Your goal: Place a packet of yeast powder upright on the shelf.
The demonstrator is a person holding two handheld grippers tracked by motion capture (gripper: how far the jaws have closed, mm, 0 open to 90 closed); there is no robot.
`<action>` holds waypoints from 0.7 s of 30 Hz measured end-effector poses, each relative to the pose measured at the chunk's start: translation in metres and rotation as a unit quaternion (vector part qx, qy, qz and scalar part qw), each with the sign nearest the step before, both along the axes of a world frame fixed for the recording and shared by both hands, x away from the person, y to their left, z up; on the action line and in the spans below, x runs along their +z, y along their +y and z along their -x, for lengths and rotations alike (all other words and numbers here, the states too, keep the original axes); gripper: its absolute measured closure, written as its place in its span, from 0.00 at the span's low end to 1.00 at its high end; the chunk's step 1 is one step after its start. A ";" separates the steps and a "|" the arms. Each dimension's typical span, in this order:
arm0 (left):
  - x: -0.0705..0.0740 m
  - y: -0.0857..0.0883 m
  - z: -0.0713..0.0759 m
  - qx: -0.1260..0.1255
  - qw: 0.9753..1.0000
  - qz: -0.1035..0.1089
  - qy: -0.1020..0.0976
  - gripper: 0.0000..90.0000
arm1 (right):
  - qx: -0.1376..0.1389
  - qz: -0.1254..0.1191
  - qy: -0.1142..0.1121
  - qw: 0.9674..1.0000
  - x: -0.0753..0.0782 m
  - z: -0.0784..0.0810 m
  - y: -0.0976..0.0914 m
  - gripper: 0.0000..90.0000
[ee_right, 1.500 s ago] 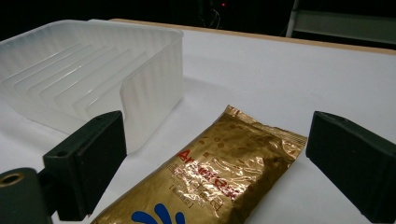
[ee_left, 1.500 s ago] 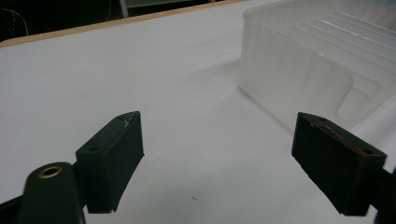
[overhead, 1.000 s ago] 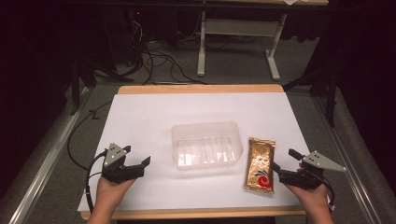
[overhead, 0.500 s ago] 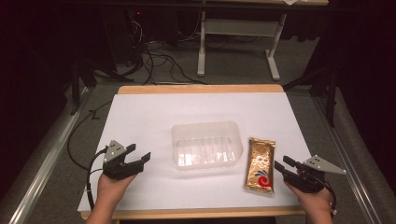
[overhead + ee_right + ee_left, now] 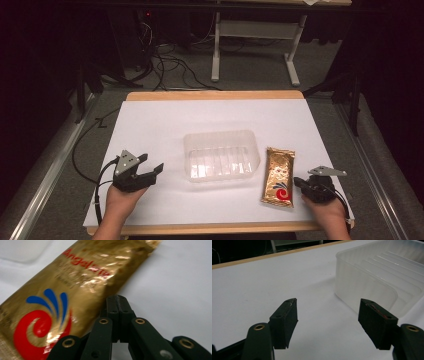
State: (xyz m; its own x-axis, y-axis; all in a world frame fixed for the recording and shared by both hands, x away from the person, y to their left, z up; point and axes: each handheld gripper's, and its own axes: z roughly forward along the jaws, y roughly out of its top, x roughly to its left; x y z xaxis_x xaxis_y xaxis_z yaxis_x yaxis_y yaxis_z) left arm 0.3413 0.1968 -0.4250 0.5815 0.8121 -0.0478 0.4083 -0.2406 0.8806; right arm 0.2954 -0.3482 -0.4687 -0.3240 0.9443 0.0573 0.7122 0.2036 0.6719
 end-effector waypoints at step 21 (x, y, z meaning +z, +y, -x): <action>-0.001 0.009 0.008 0.009 1.000 0.003 -0.007 0.34 | -0.013 -0.031 -0.088 0.996 0.029 -0.021 0.005 1.00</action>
